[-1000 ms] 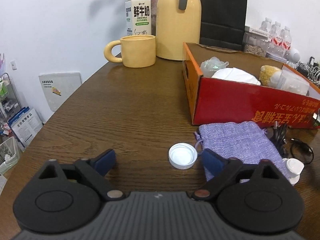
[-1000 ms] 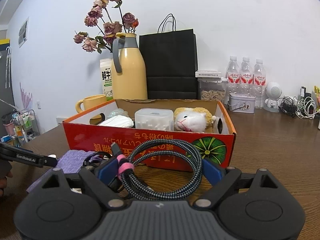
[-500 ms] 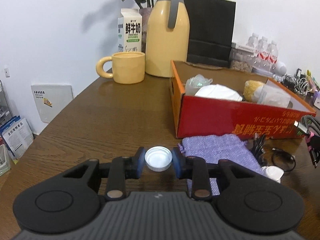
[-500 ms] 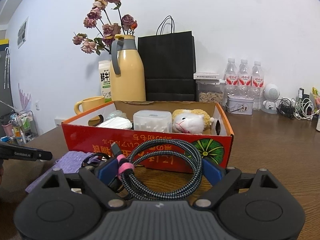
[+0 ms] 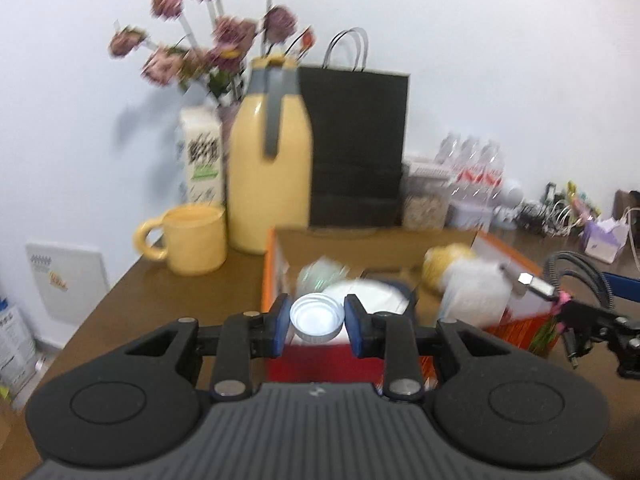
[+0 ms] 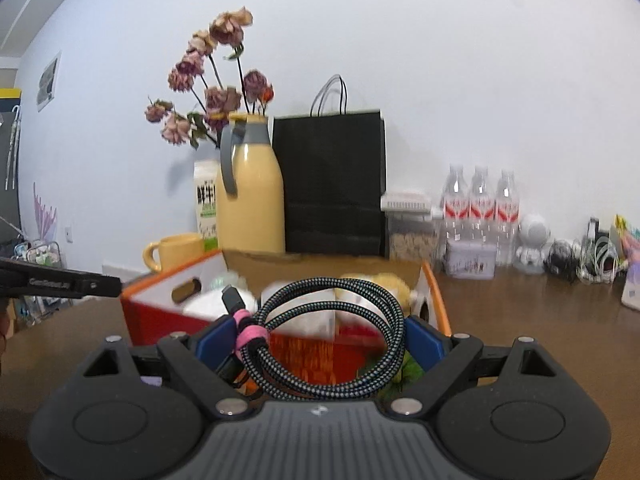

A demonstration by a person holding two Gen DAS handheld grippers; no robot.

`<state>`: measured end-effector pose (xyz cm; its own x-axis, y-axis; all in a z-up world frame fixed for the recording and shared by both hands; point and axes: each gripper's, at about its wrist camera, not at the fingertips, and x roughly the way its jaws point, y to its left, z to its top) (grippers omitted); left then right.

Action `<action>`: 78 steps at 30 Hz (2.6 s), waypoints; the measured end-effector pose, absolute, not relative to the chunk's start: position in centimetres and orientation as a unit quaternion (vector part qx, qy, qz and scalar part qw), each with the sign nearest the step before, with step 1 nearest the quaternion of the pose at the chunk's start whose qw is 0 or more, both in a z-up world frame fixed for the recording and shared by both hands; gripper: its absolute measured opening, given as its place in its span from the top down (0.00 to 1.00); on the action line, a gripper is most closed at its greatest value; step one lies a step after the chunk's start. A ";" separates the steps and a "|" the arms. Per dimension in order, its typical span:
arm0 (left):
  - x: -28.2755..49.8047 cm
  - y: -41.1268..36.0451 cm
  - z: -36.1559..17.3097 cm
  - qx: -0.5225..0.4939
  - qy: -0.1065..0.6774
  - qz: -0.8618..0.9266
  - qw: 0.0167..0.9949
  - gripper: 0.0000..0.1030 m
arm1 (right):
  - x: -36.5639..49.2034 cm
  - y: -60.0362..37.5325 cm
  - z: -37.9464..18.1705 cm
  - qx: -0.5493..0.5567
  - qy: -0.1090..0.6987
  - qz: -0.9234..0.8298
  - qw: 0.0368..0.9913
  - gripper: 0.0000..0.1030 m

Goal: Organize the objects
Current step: 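Carry the braided cable and white cap into the box and release both, then move the left gripper to the purple pouch while the right approaches the charger cable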

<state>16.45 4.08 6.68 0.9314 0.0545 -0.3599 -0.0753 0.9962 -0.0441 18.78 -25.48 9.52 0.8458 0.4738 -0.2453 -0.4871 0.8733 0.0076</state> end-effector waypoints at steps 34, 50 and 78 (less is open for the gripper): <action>30.6 2.8 6.8 -0.044 0.195 0.066 0.978 0.00 | 35.4 -18.6 10.3 -0.009 0.212 0.219 0.952 0.02; 29.9 2.6 7.3 -0.050 0.188 0.061 0.979 0.00 | 33.8 -20.1 10.9 -0.003 0.190 0.213 0.958 0.00; 19.2 2.2 6.6 -0.040 0.204 0.041 0.977 0.00 | 21.7 -24.8 9.1 -0.019 0.182 0.248 0.951 0.00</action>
